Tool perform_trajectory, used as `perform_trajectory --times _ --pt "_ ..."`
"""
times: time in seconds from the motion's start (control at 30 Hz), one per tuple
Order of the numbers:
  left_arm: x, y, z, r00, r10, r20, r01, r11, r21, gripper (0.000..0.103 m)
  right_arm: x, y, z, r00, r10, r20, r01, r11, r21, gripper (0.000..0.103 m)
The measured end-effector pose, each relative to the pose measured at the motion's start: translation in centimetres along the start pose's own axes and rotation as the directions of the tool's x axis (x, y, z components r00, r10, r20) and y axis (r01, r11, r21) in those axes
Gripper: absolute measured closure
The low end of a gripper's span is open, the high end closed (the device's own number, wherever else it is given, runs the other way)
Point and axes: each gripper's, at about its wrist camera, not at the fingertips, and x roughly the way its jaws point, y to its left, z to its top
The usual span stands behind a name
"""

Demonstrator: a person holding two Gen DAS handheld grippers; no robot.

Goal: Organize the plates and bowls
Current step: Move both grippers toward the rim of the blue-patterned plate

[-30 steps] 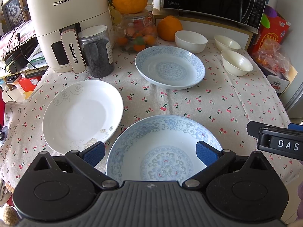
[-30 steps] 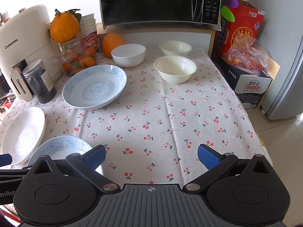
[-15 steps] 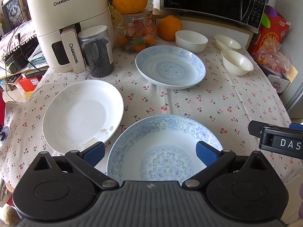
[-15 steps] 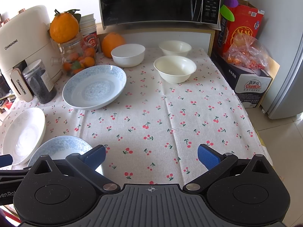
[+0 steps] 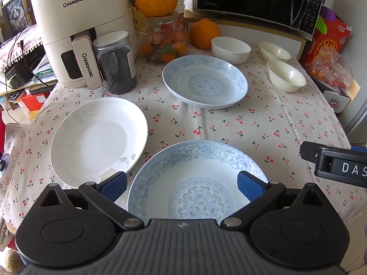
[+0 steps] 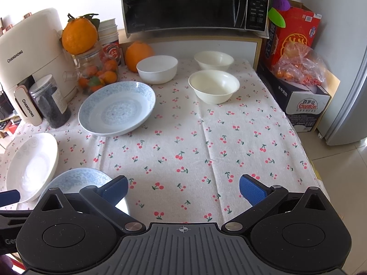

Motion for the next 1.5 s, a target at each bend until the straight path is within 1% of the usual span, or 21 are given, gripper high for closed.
perform_trajectory --times 0.4,0.83,0.97,1.13,1.5 --pt "-0.2 -0.1 0.3 1.000 0.004 0.002 -0.004 1.000 0.002 0.000 -0.9 0.3 1.8 1.000 0.017 0.002 -0.017 1.000 0.022 0.000" --pt "-0.4 0.0 1.3 1.000 0.016 0.000 -0.016 1.000 0.002 0.000 -1.3 1.1 3.9 1.000 0.027 -0.007 -0.028 0.999 -0.021 0.000" --pt "-0.5 0.1 1.8 1.000 0.030 0.004 -0.030 1.000 0.004 0.000 -1.1 1.3 4.5 1.000 0.030 -0.007 -0.030 0.999 -0.034 0.000" --pt "-0.3 0.1 2.7 0.999 0.038 -0.008 -0.038 0.999 0.015 0.000 -0.8 1.8 5.3 1.000 0.028 -0.003 -0.028 0.997 -0.072 0.000" --pt "0.7 0.7 4.8 0.996 0.087 -0.010 -0.087 0.995 0.046 0.000 1.0 2.1 7.2 0.999 0.050 -0.011 -0.051 0.995 -0.085 0.000"
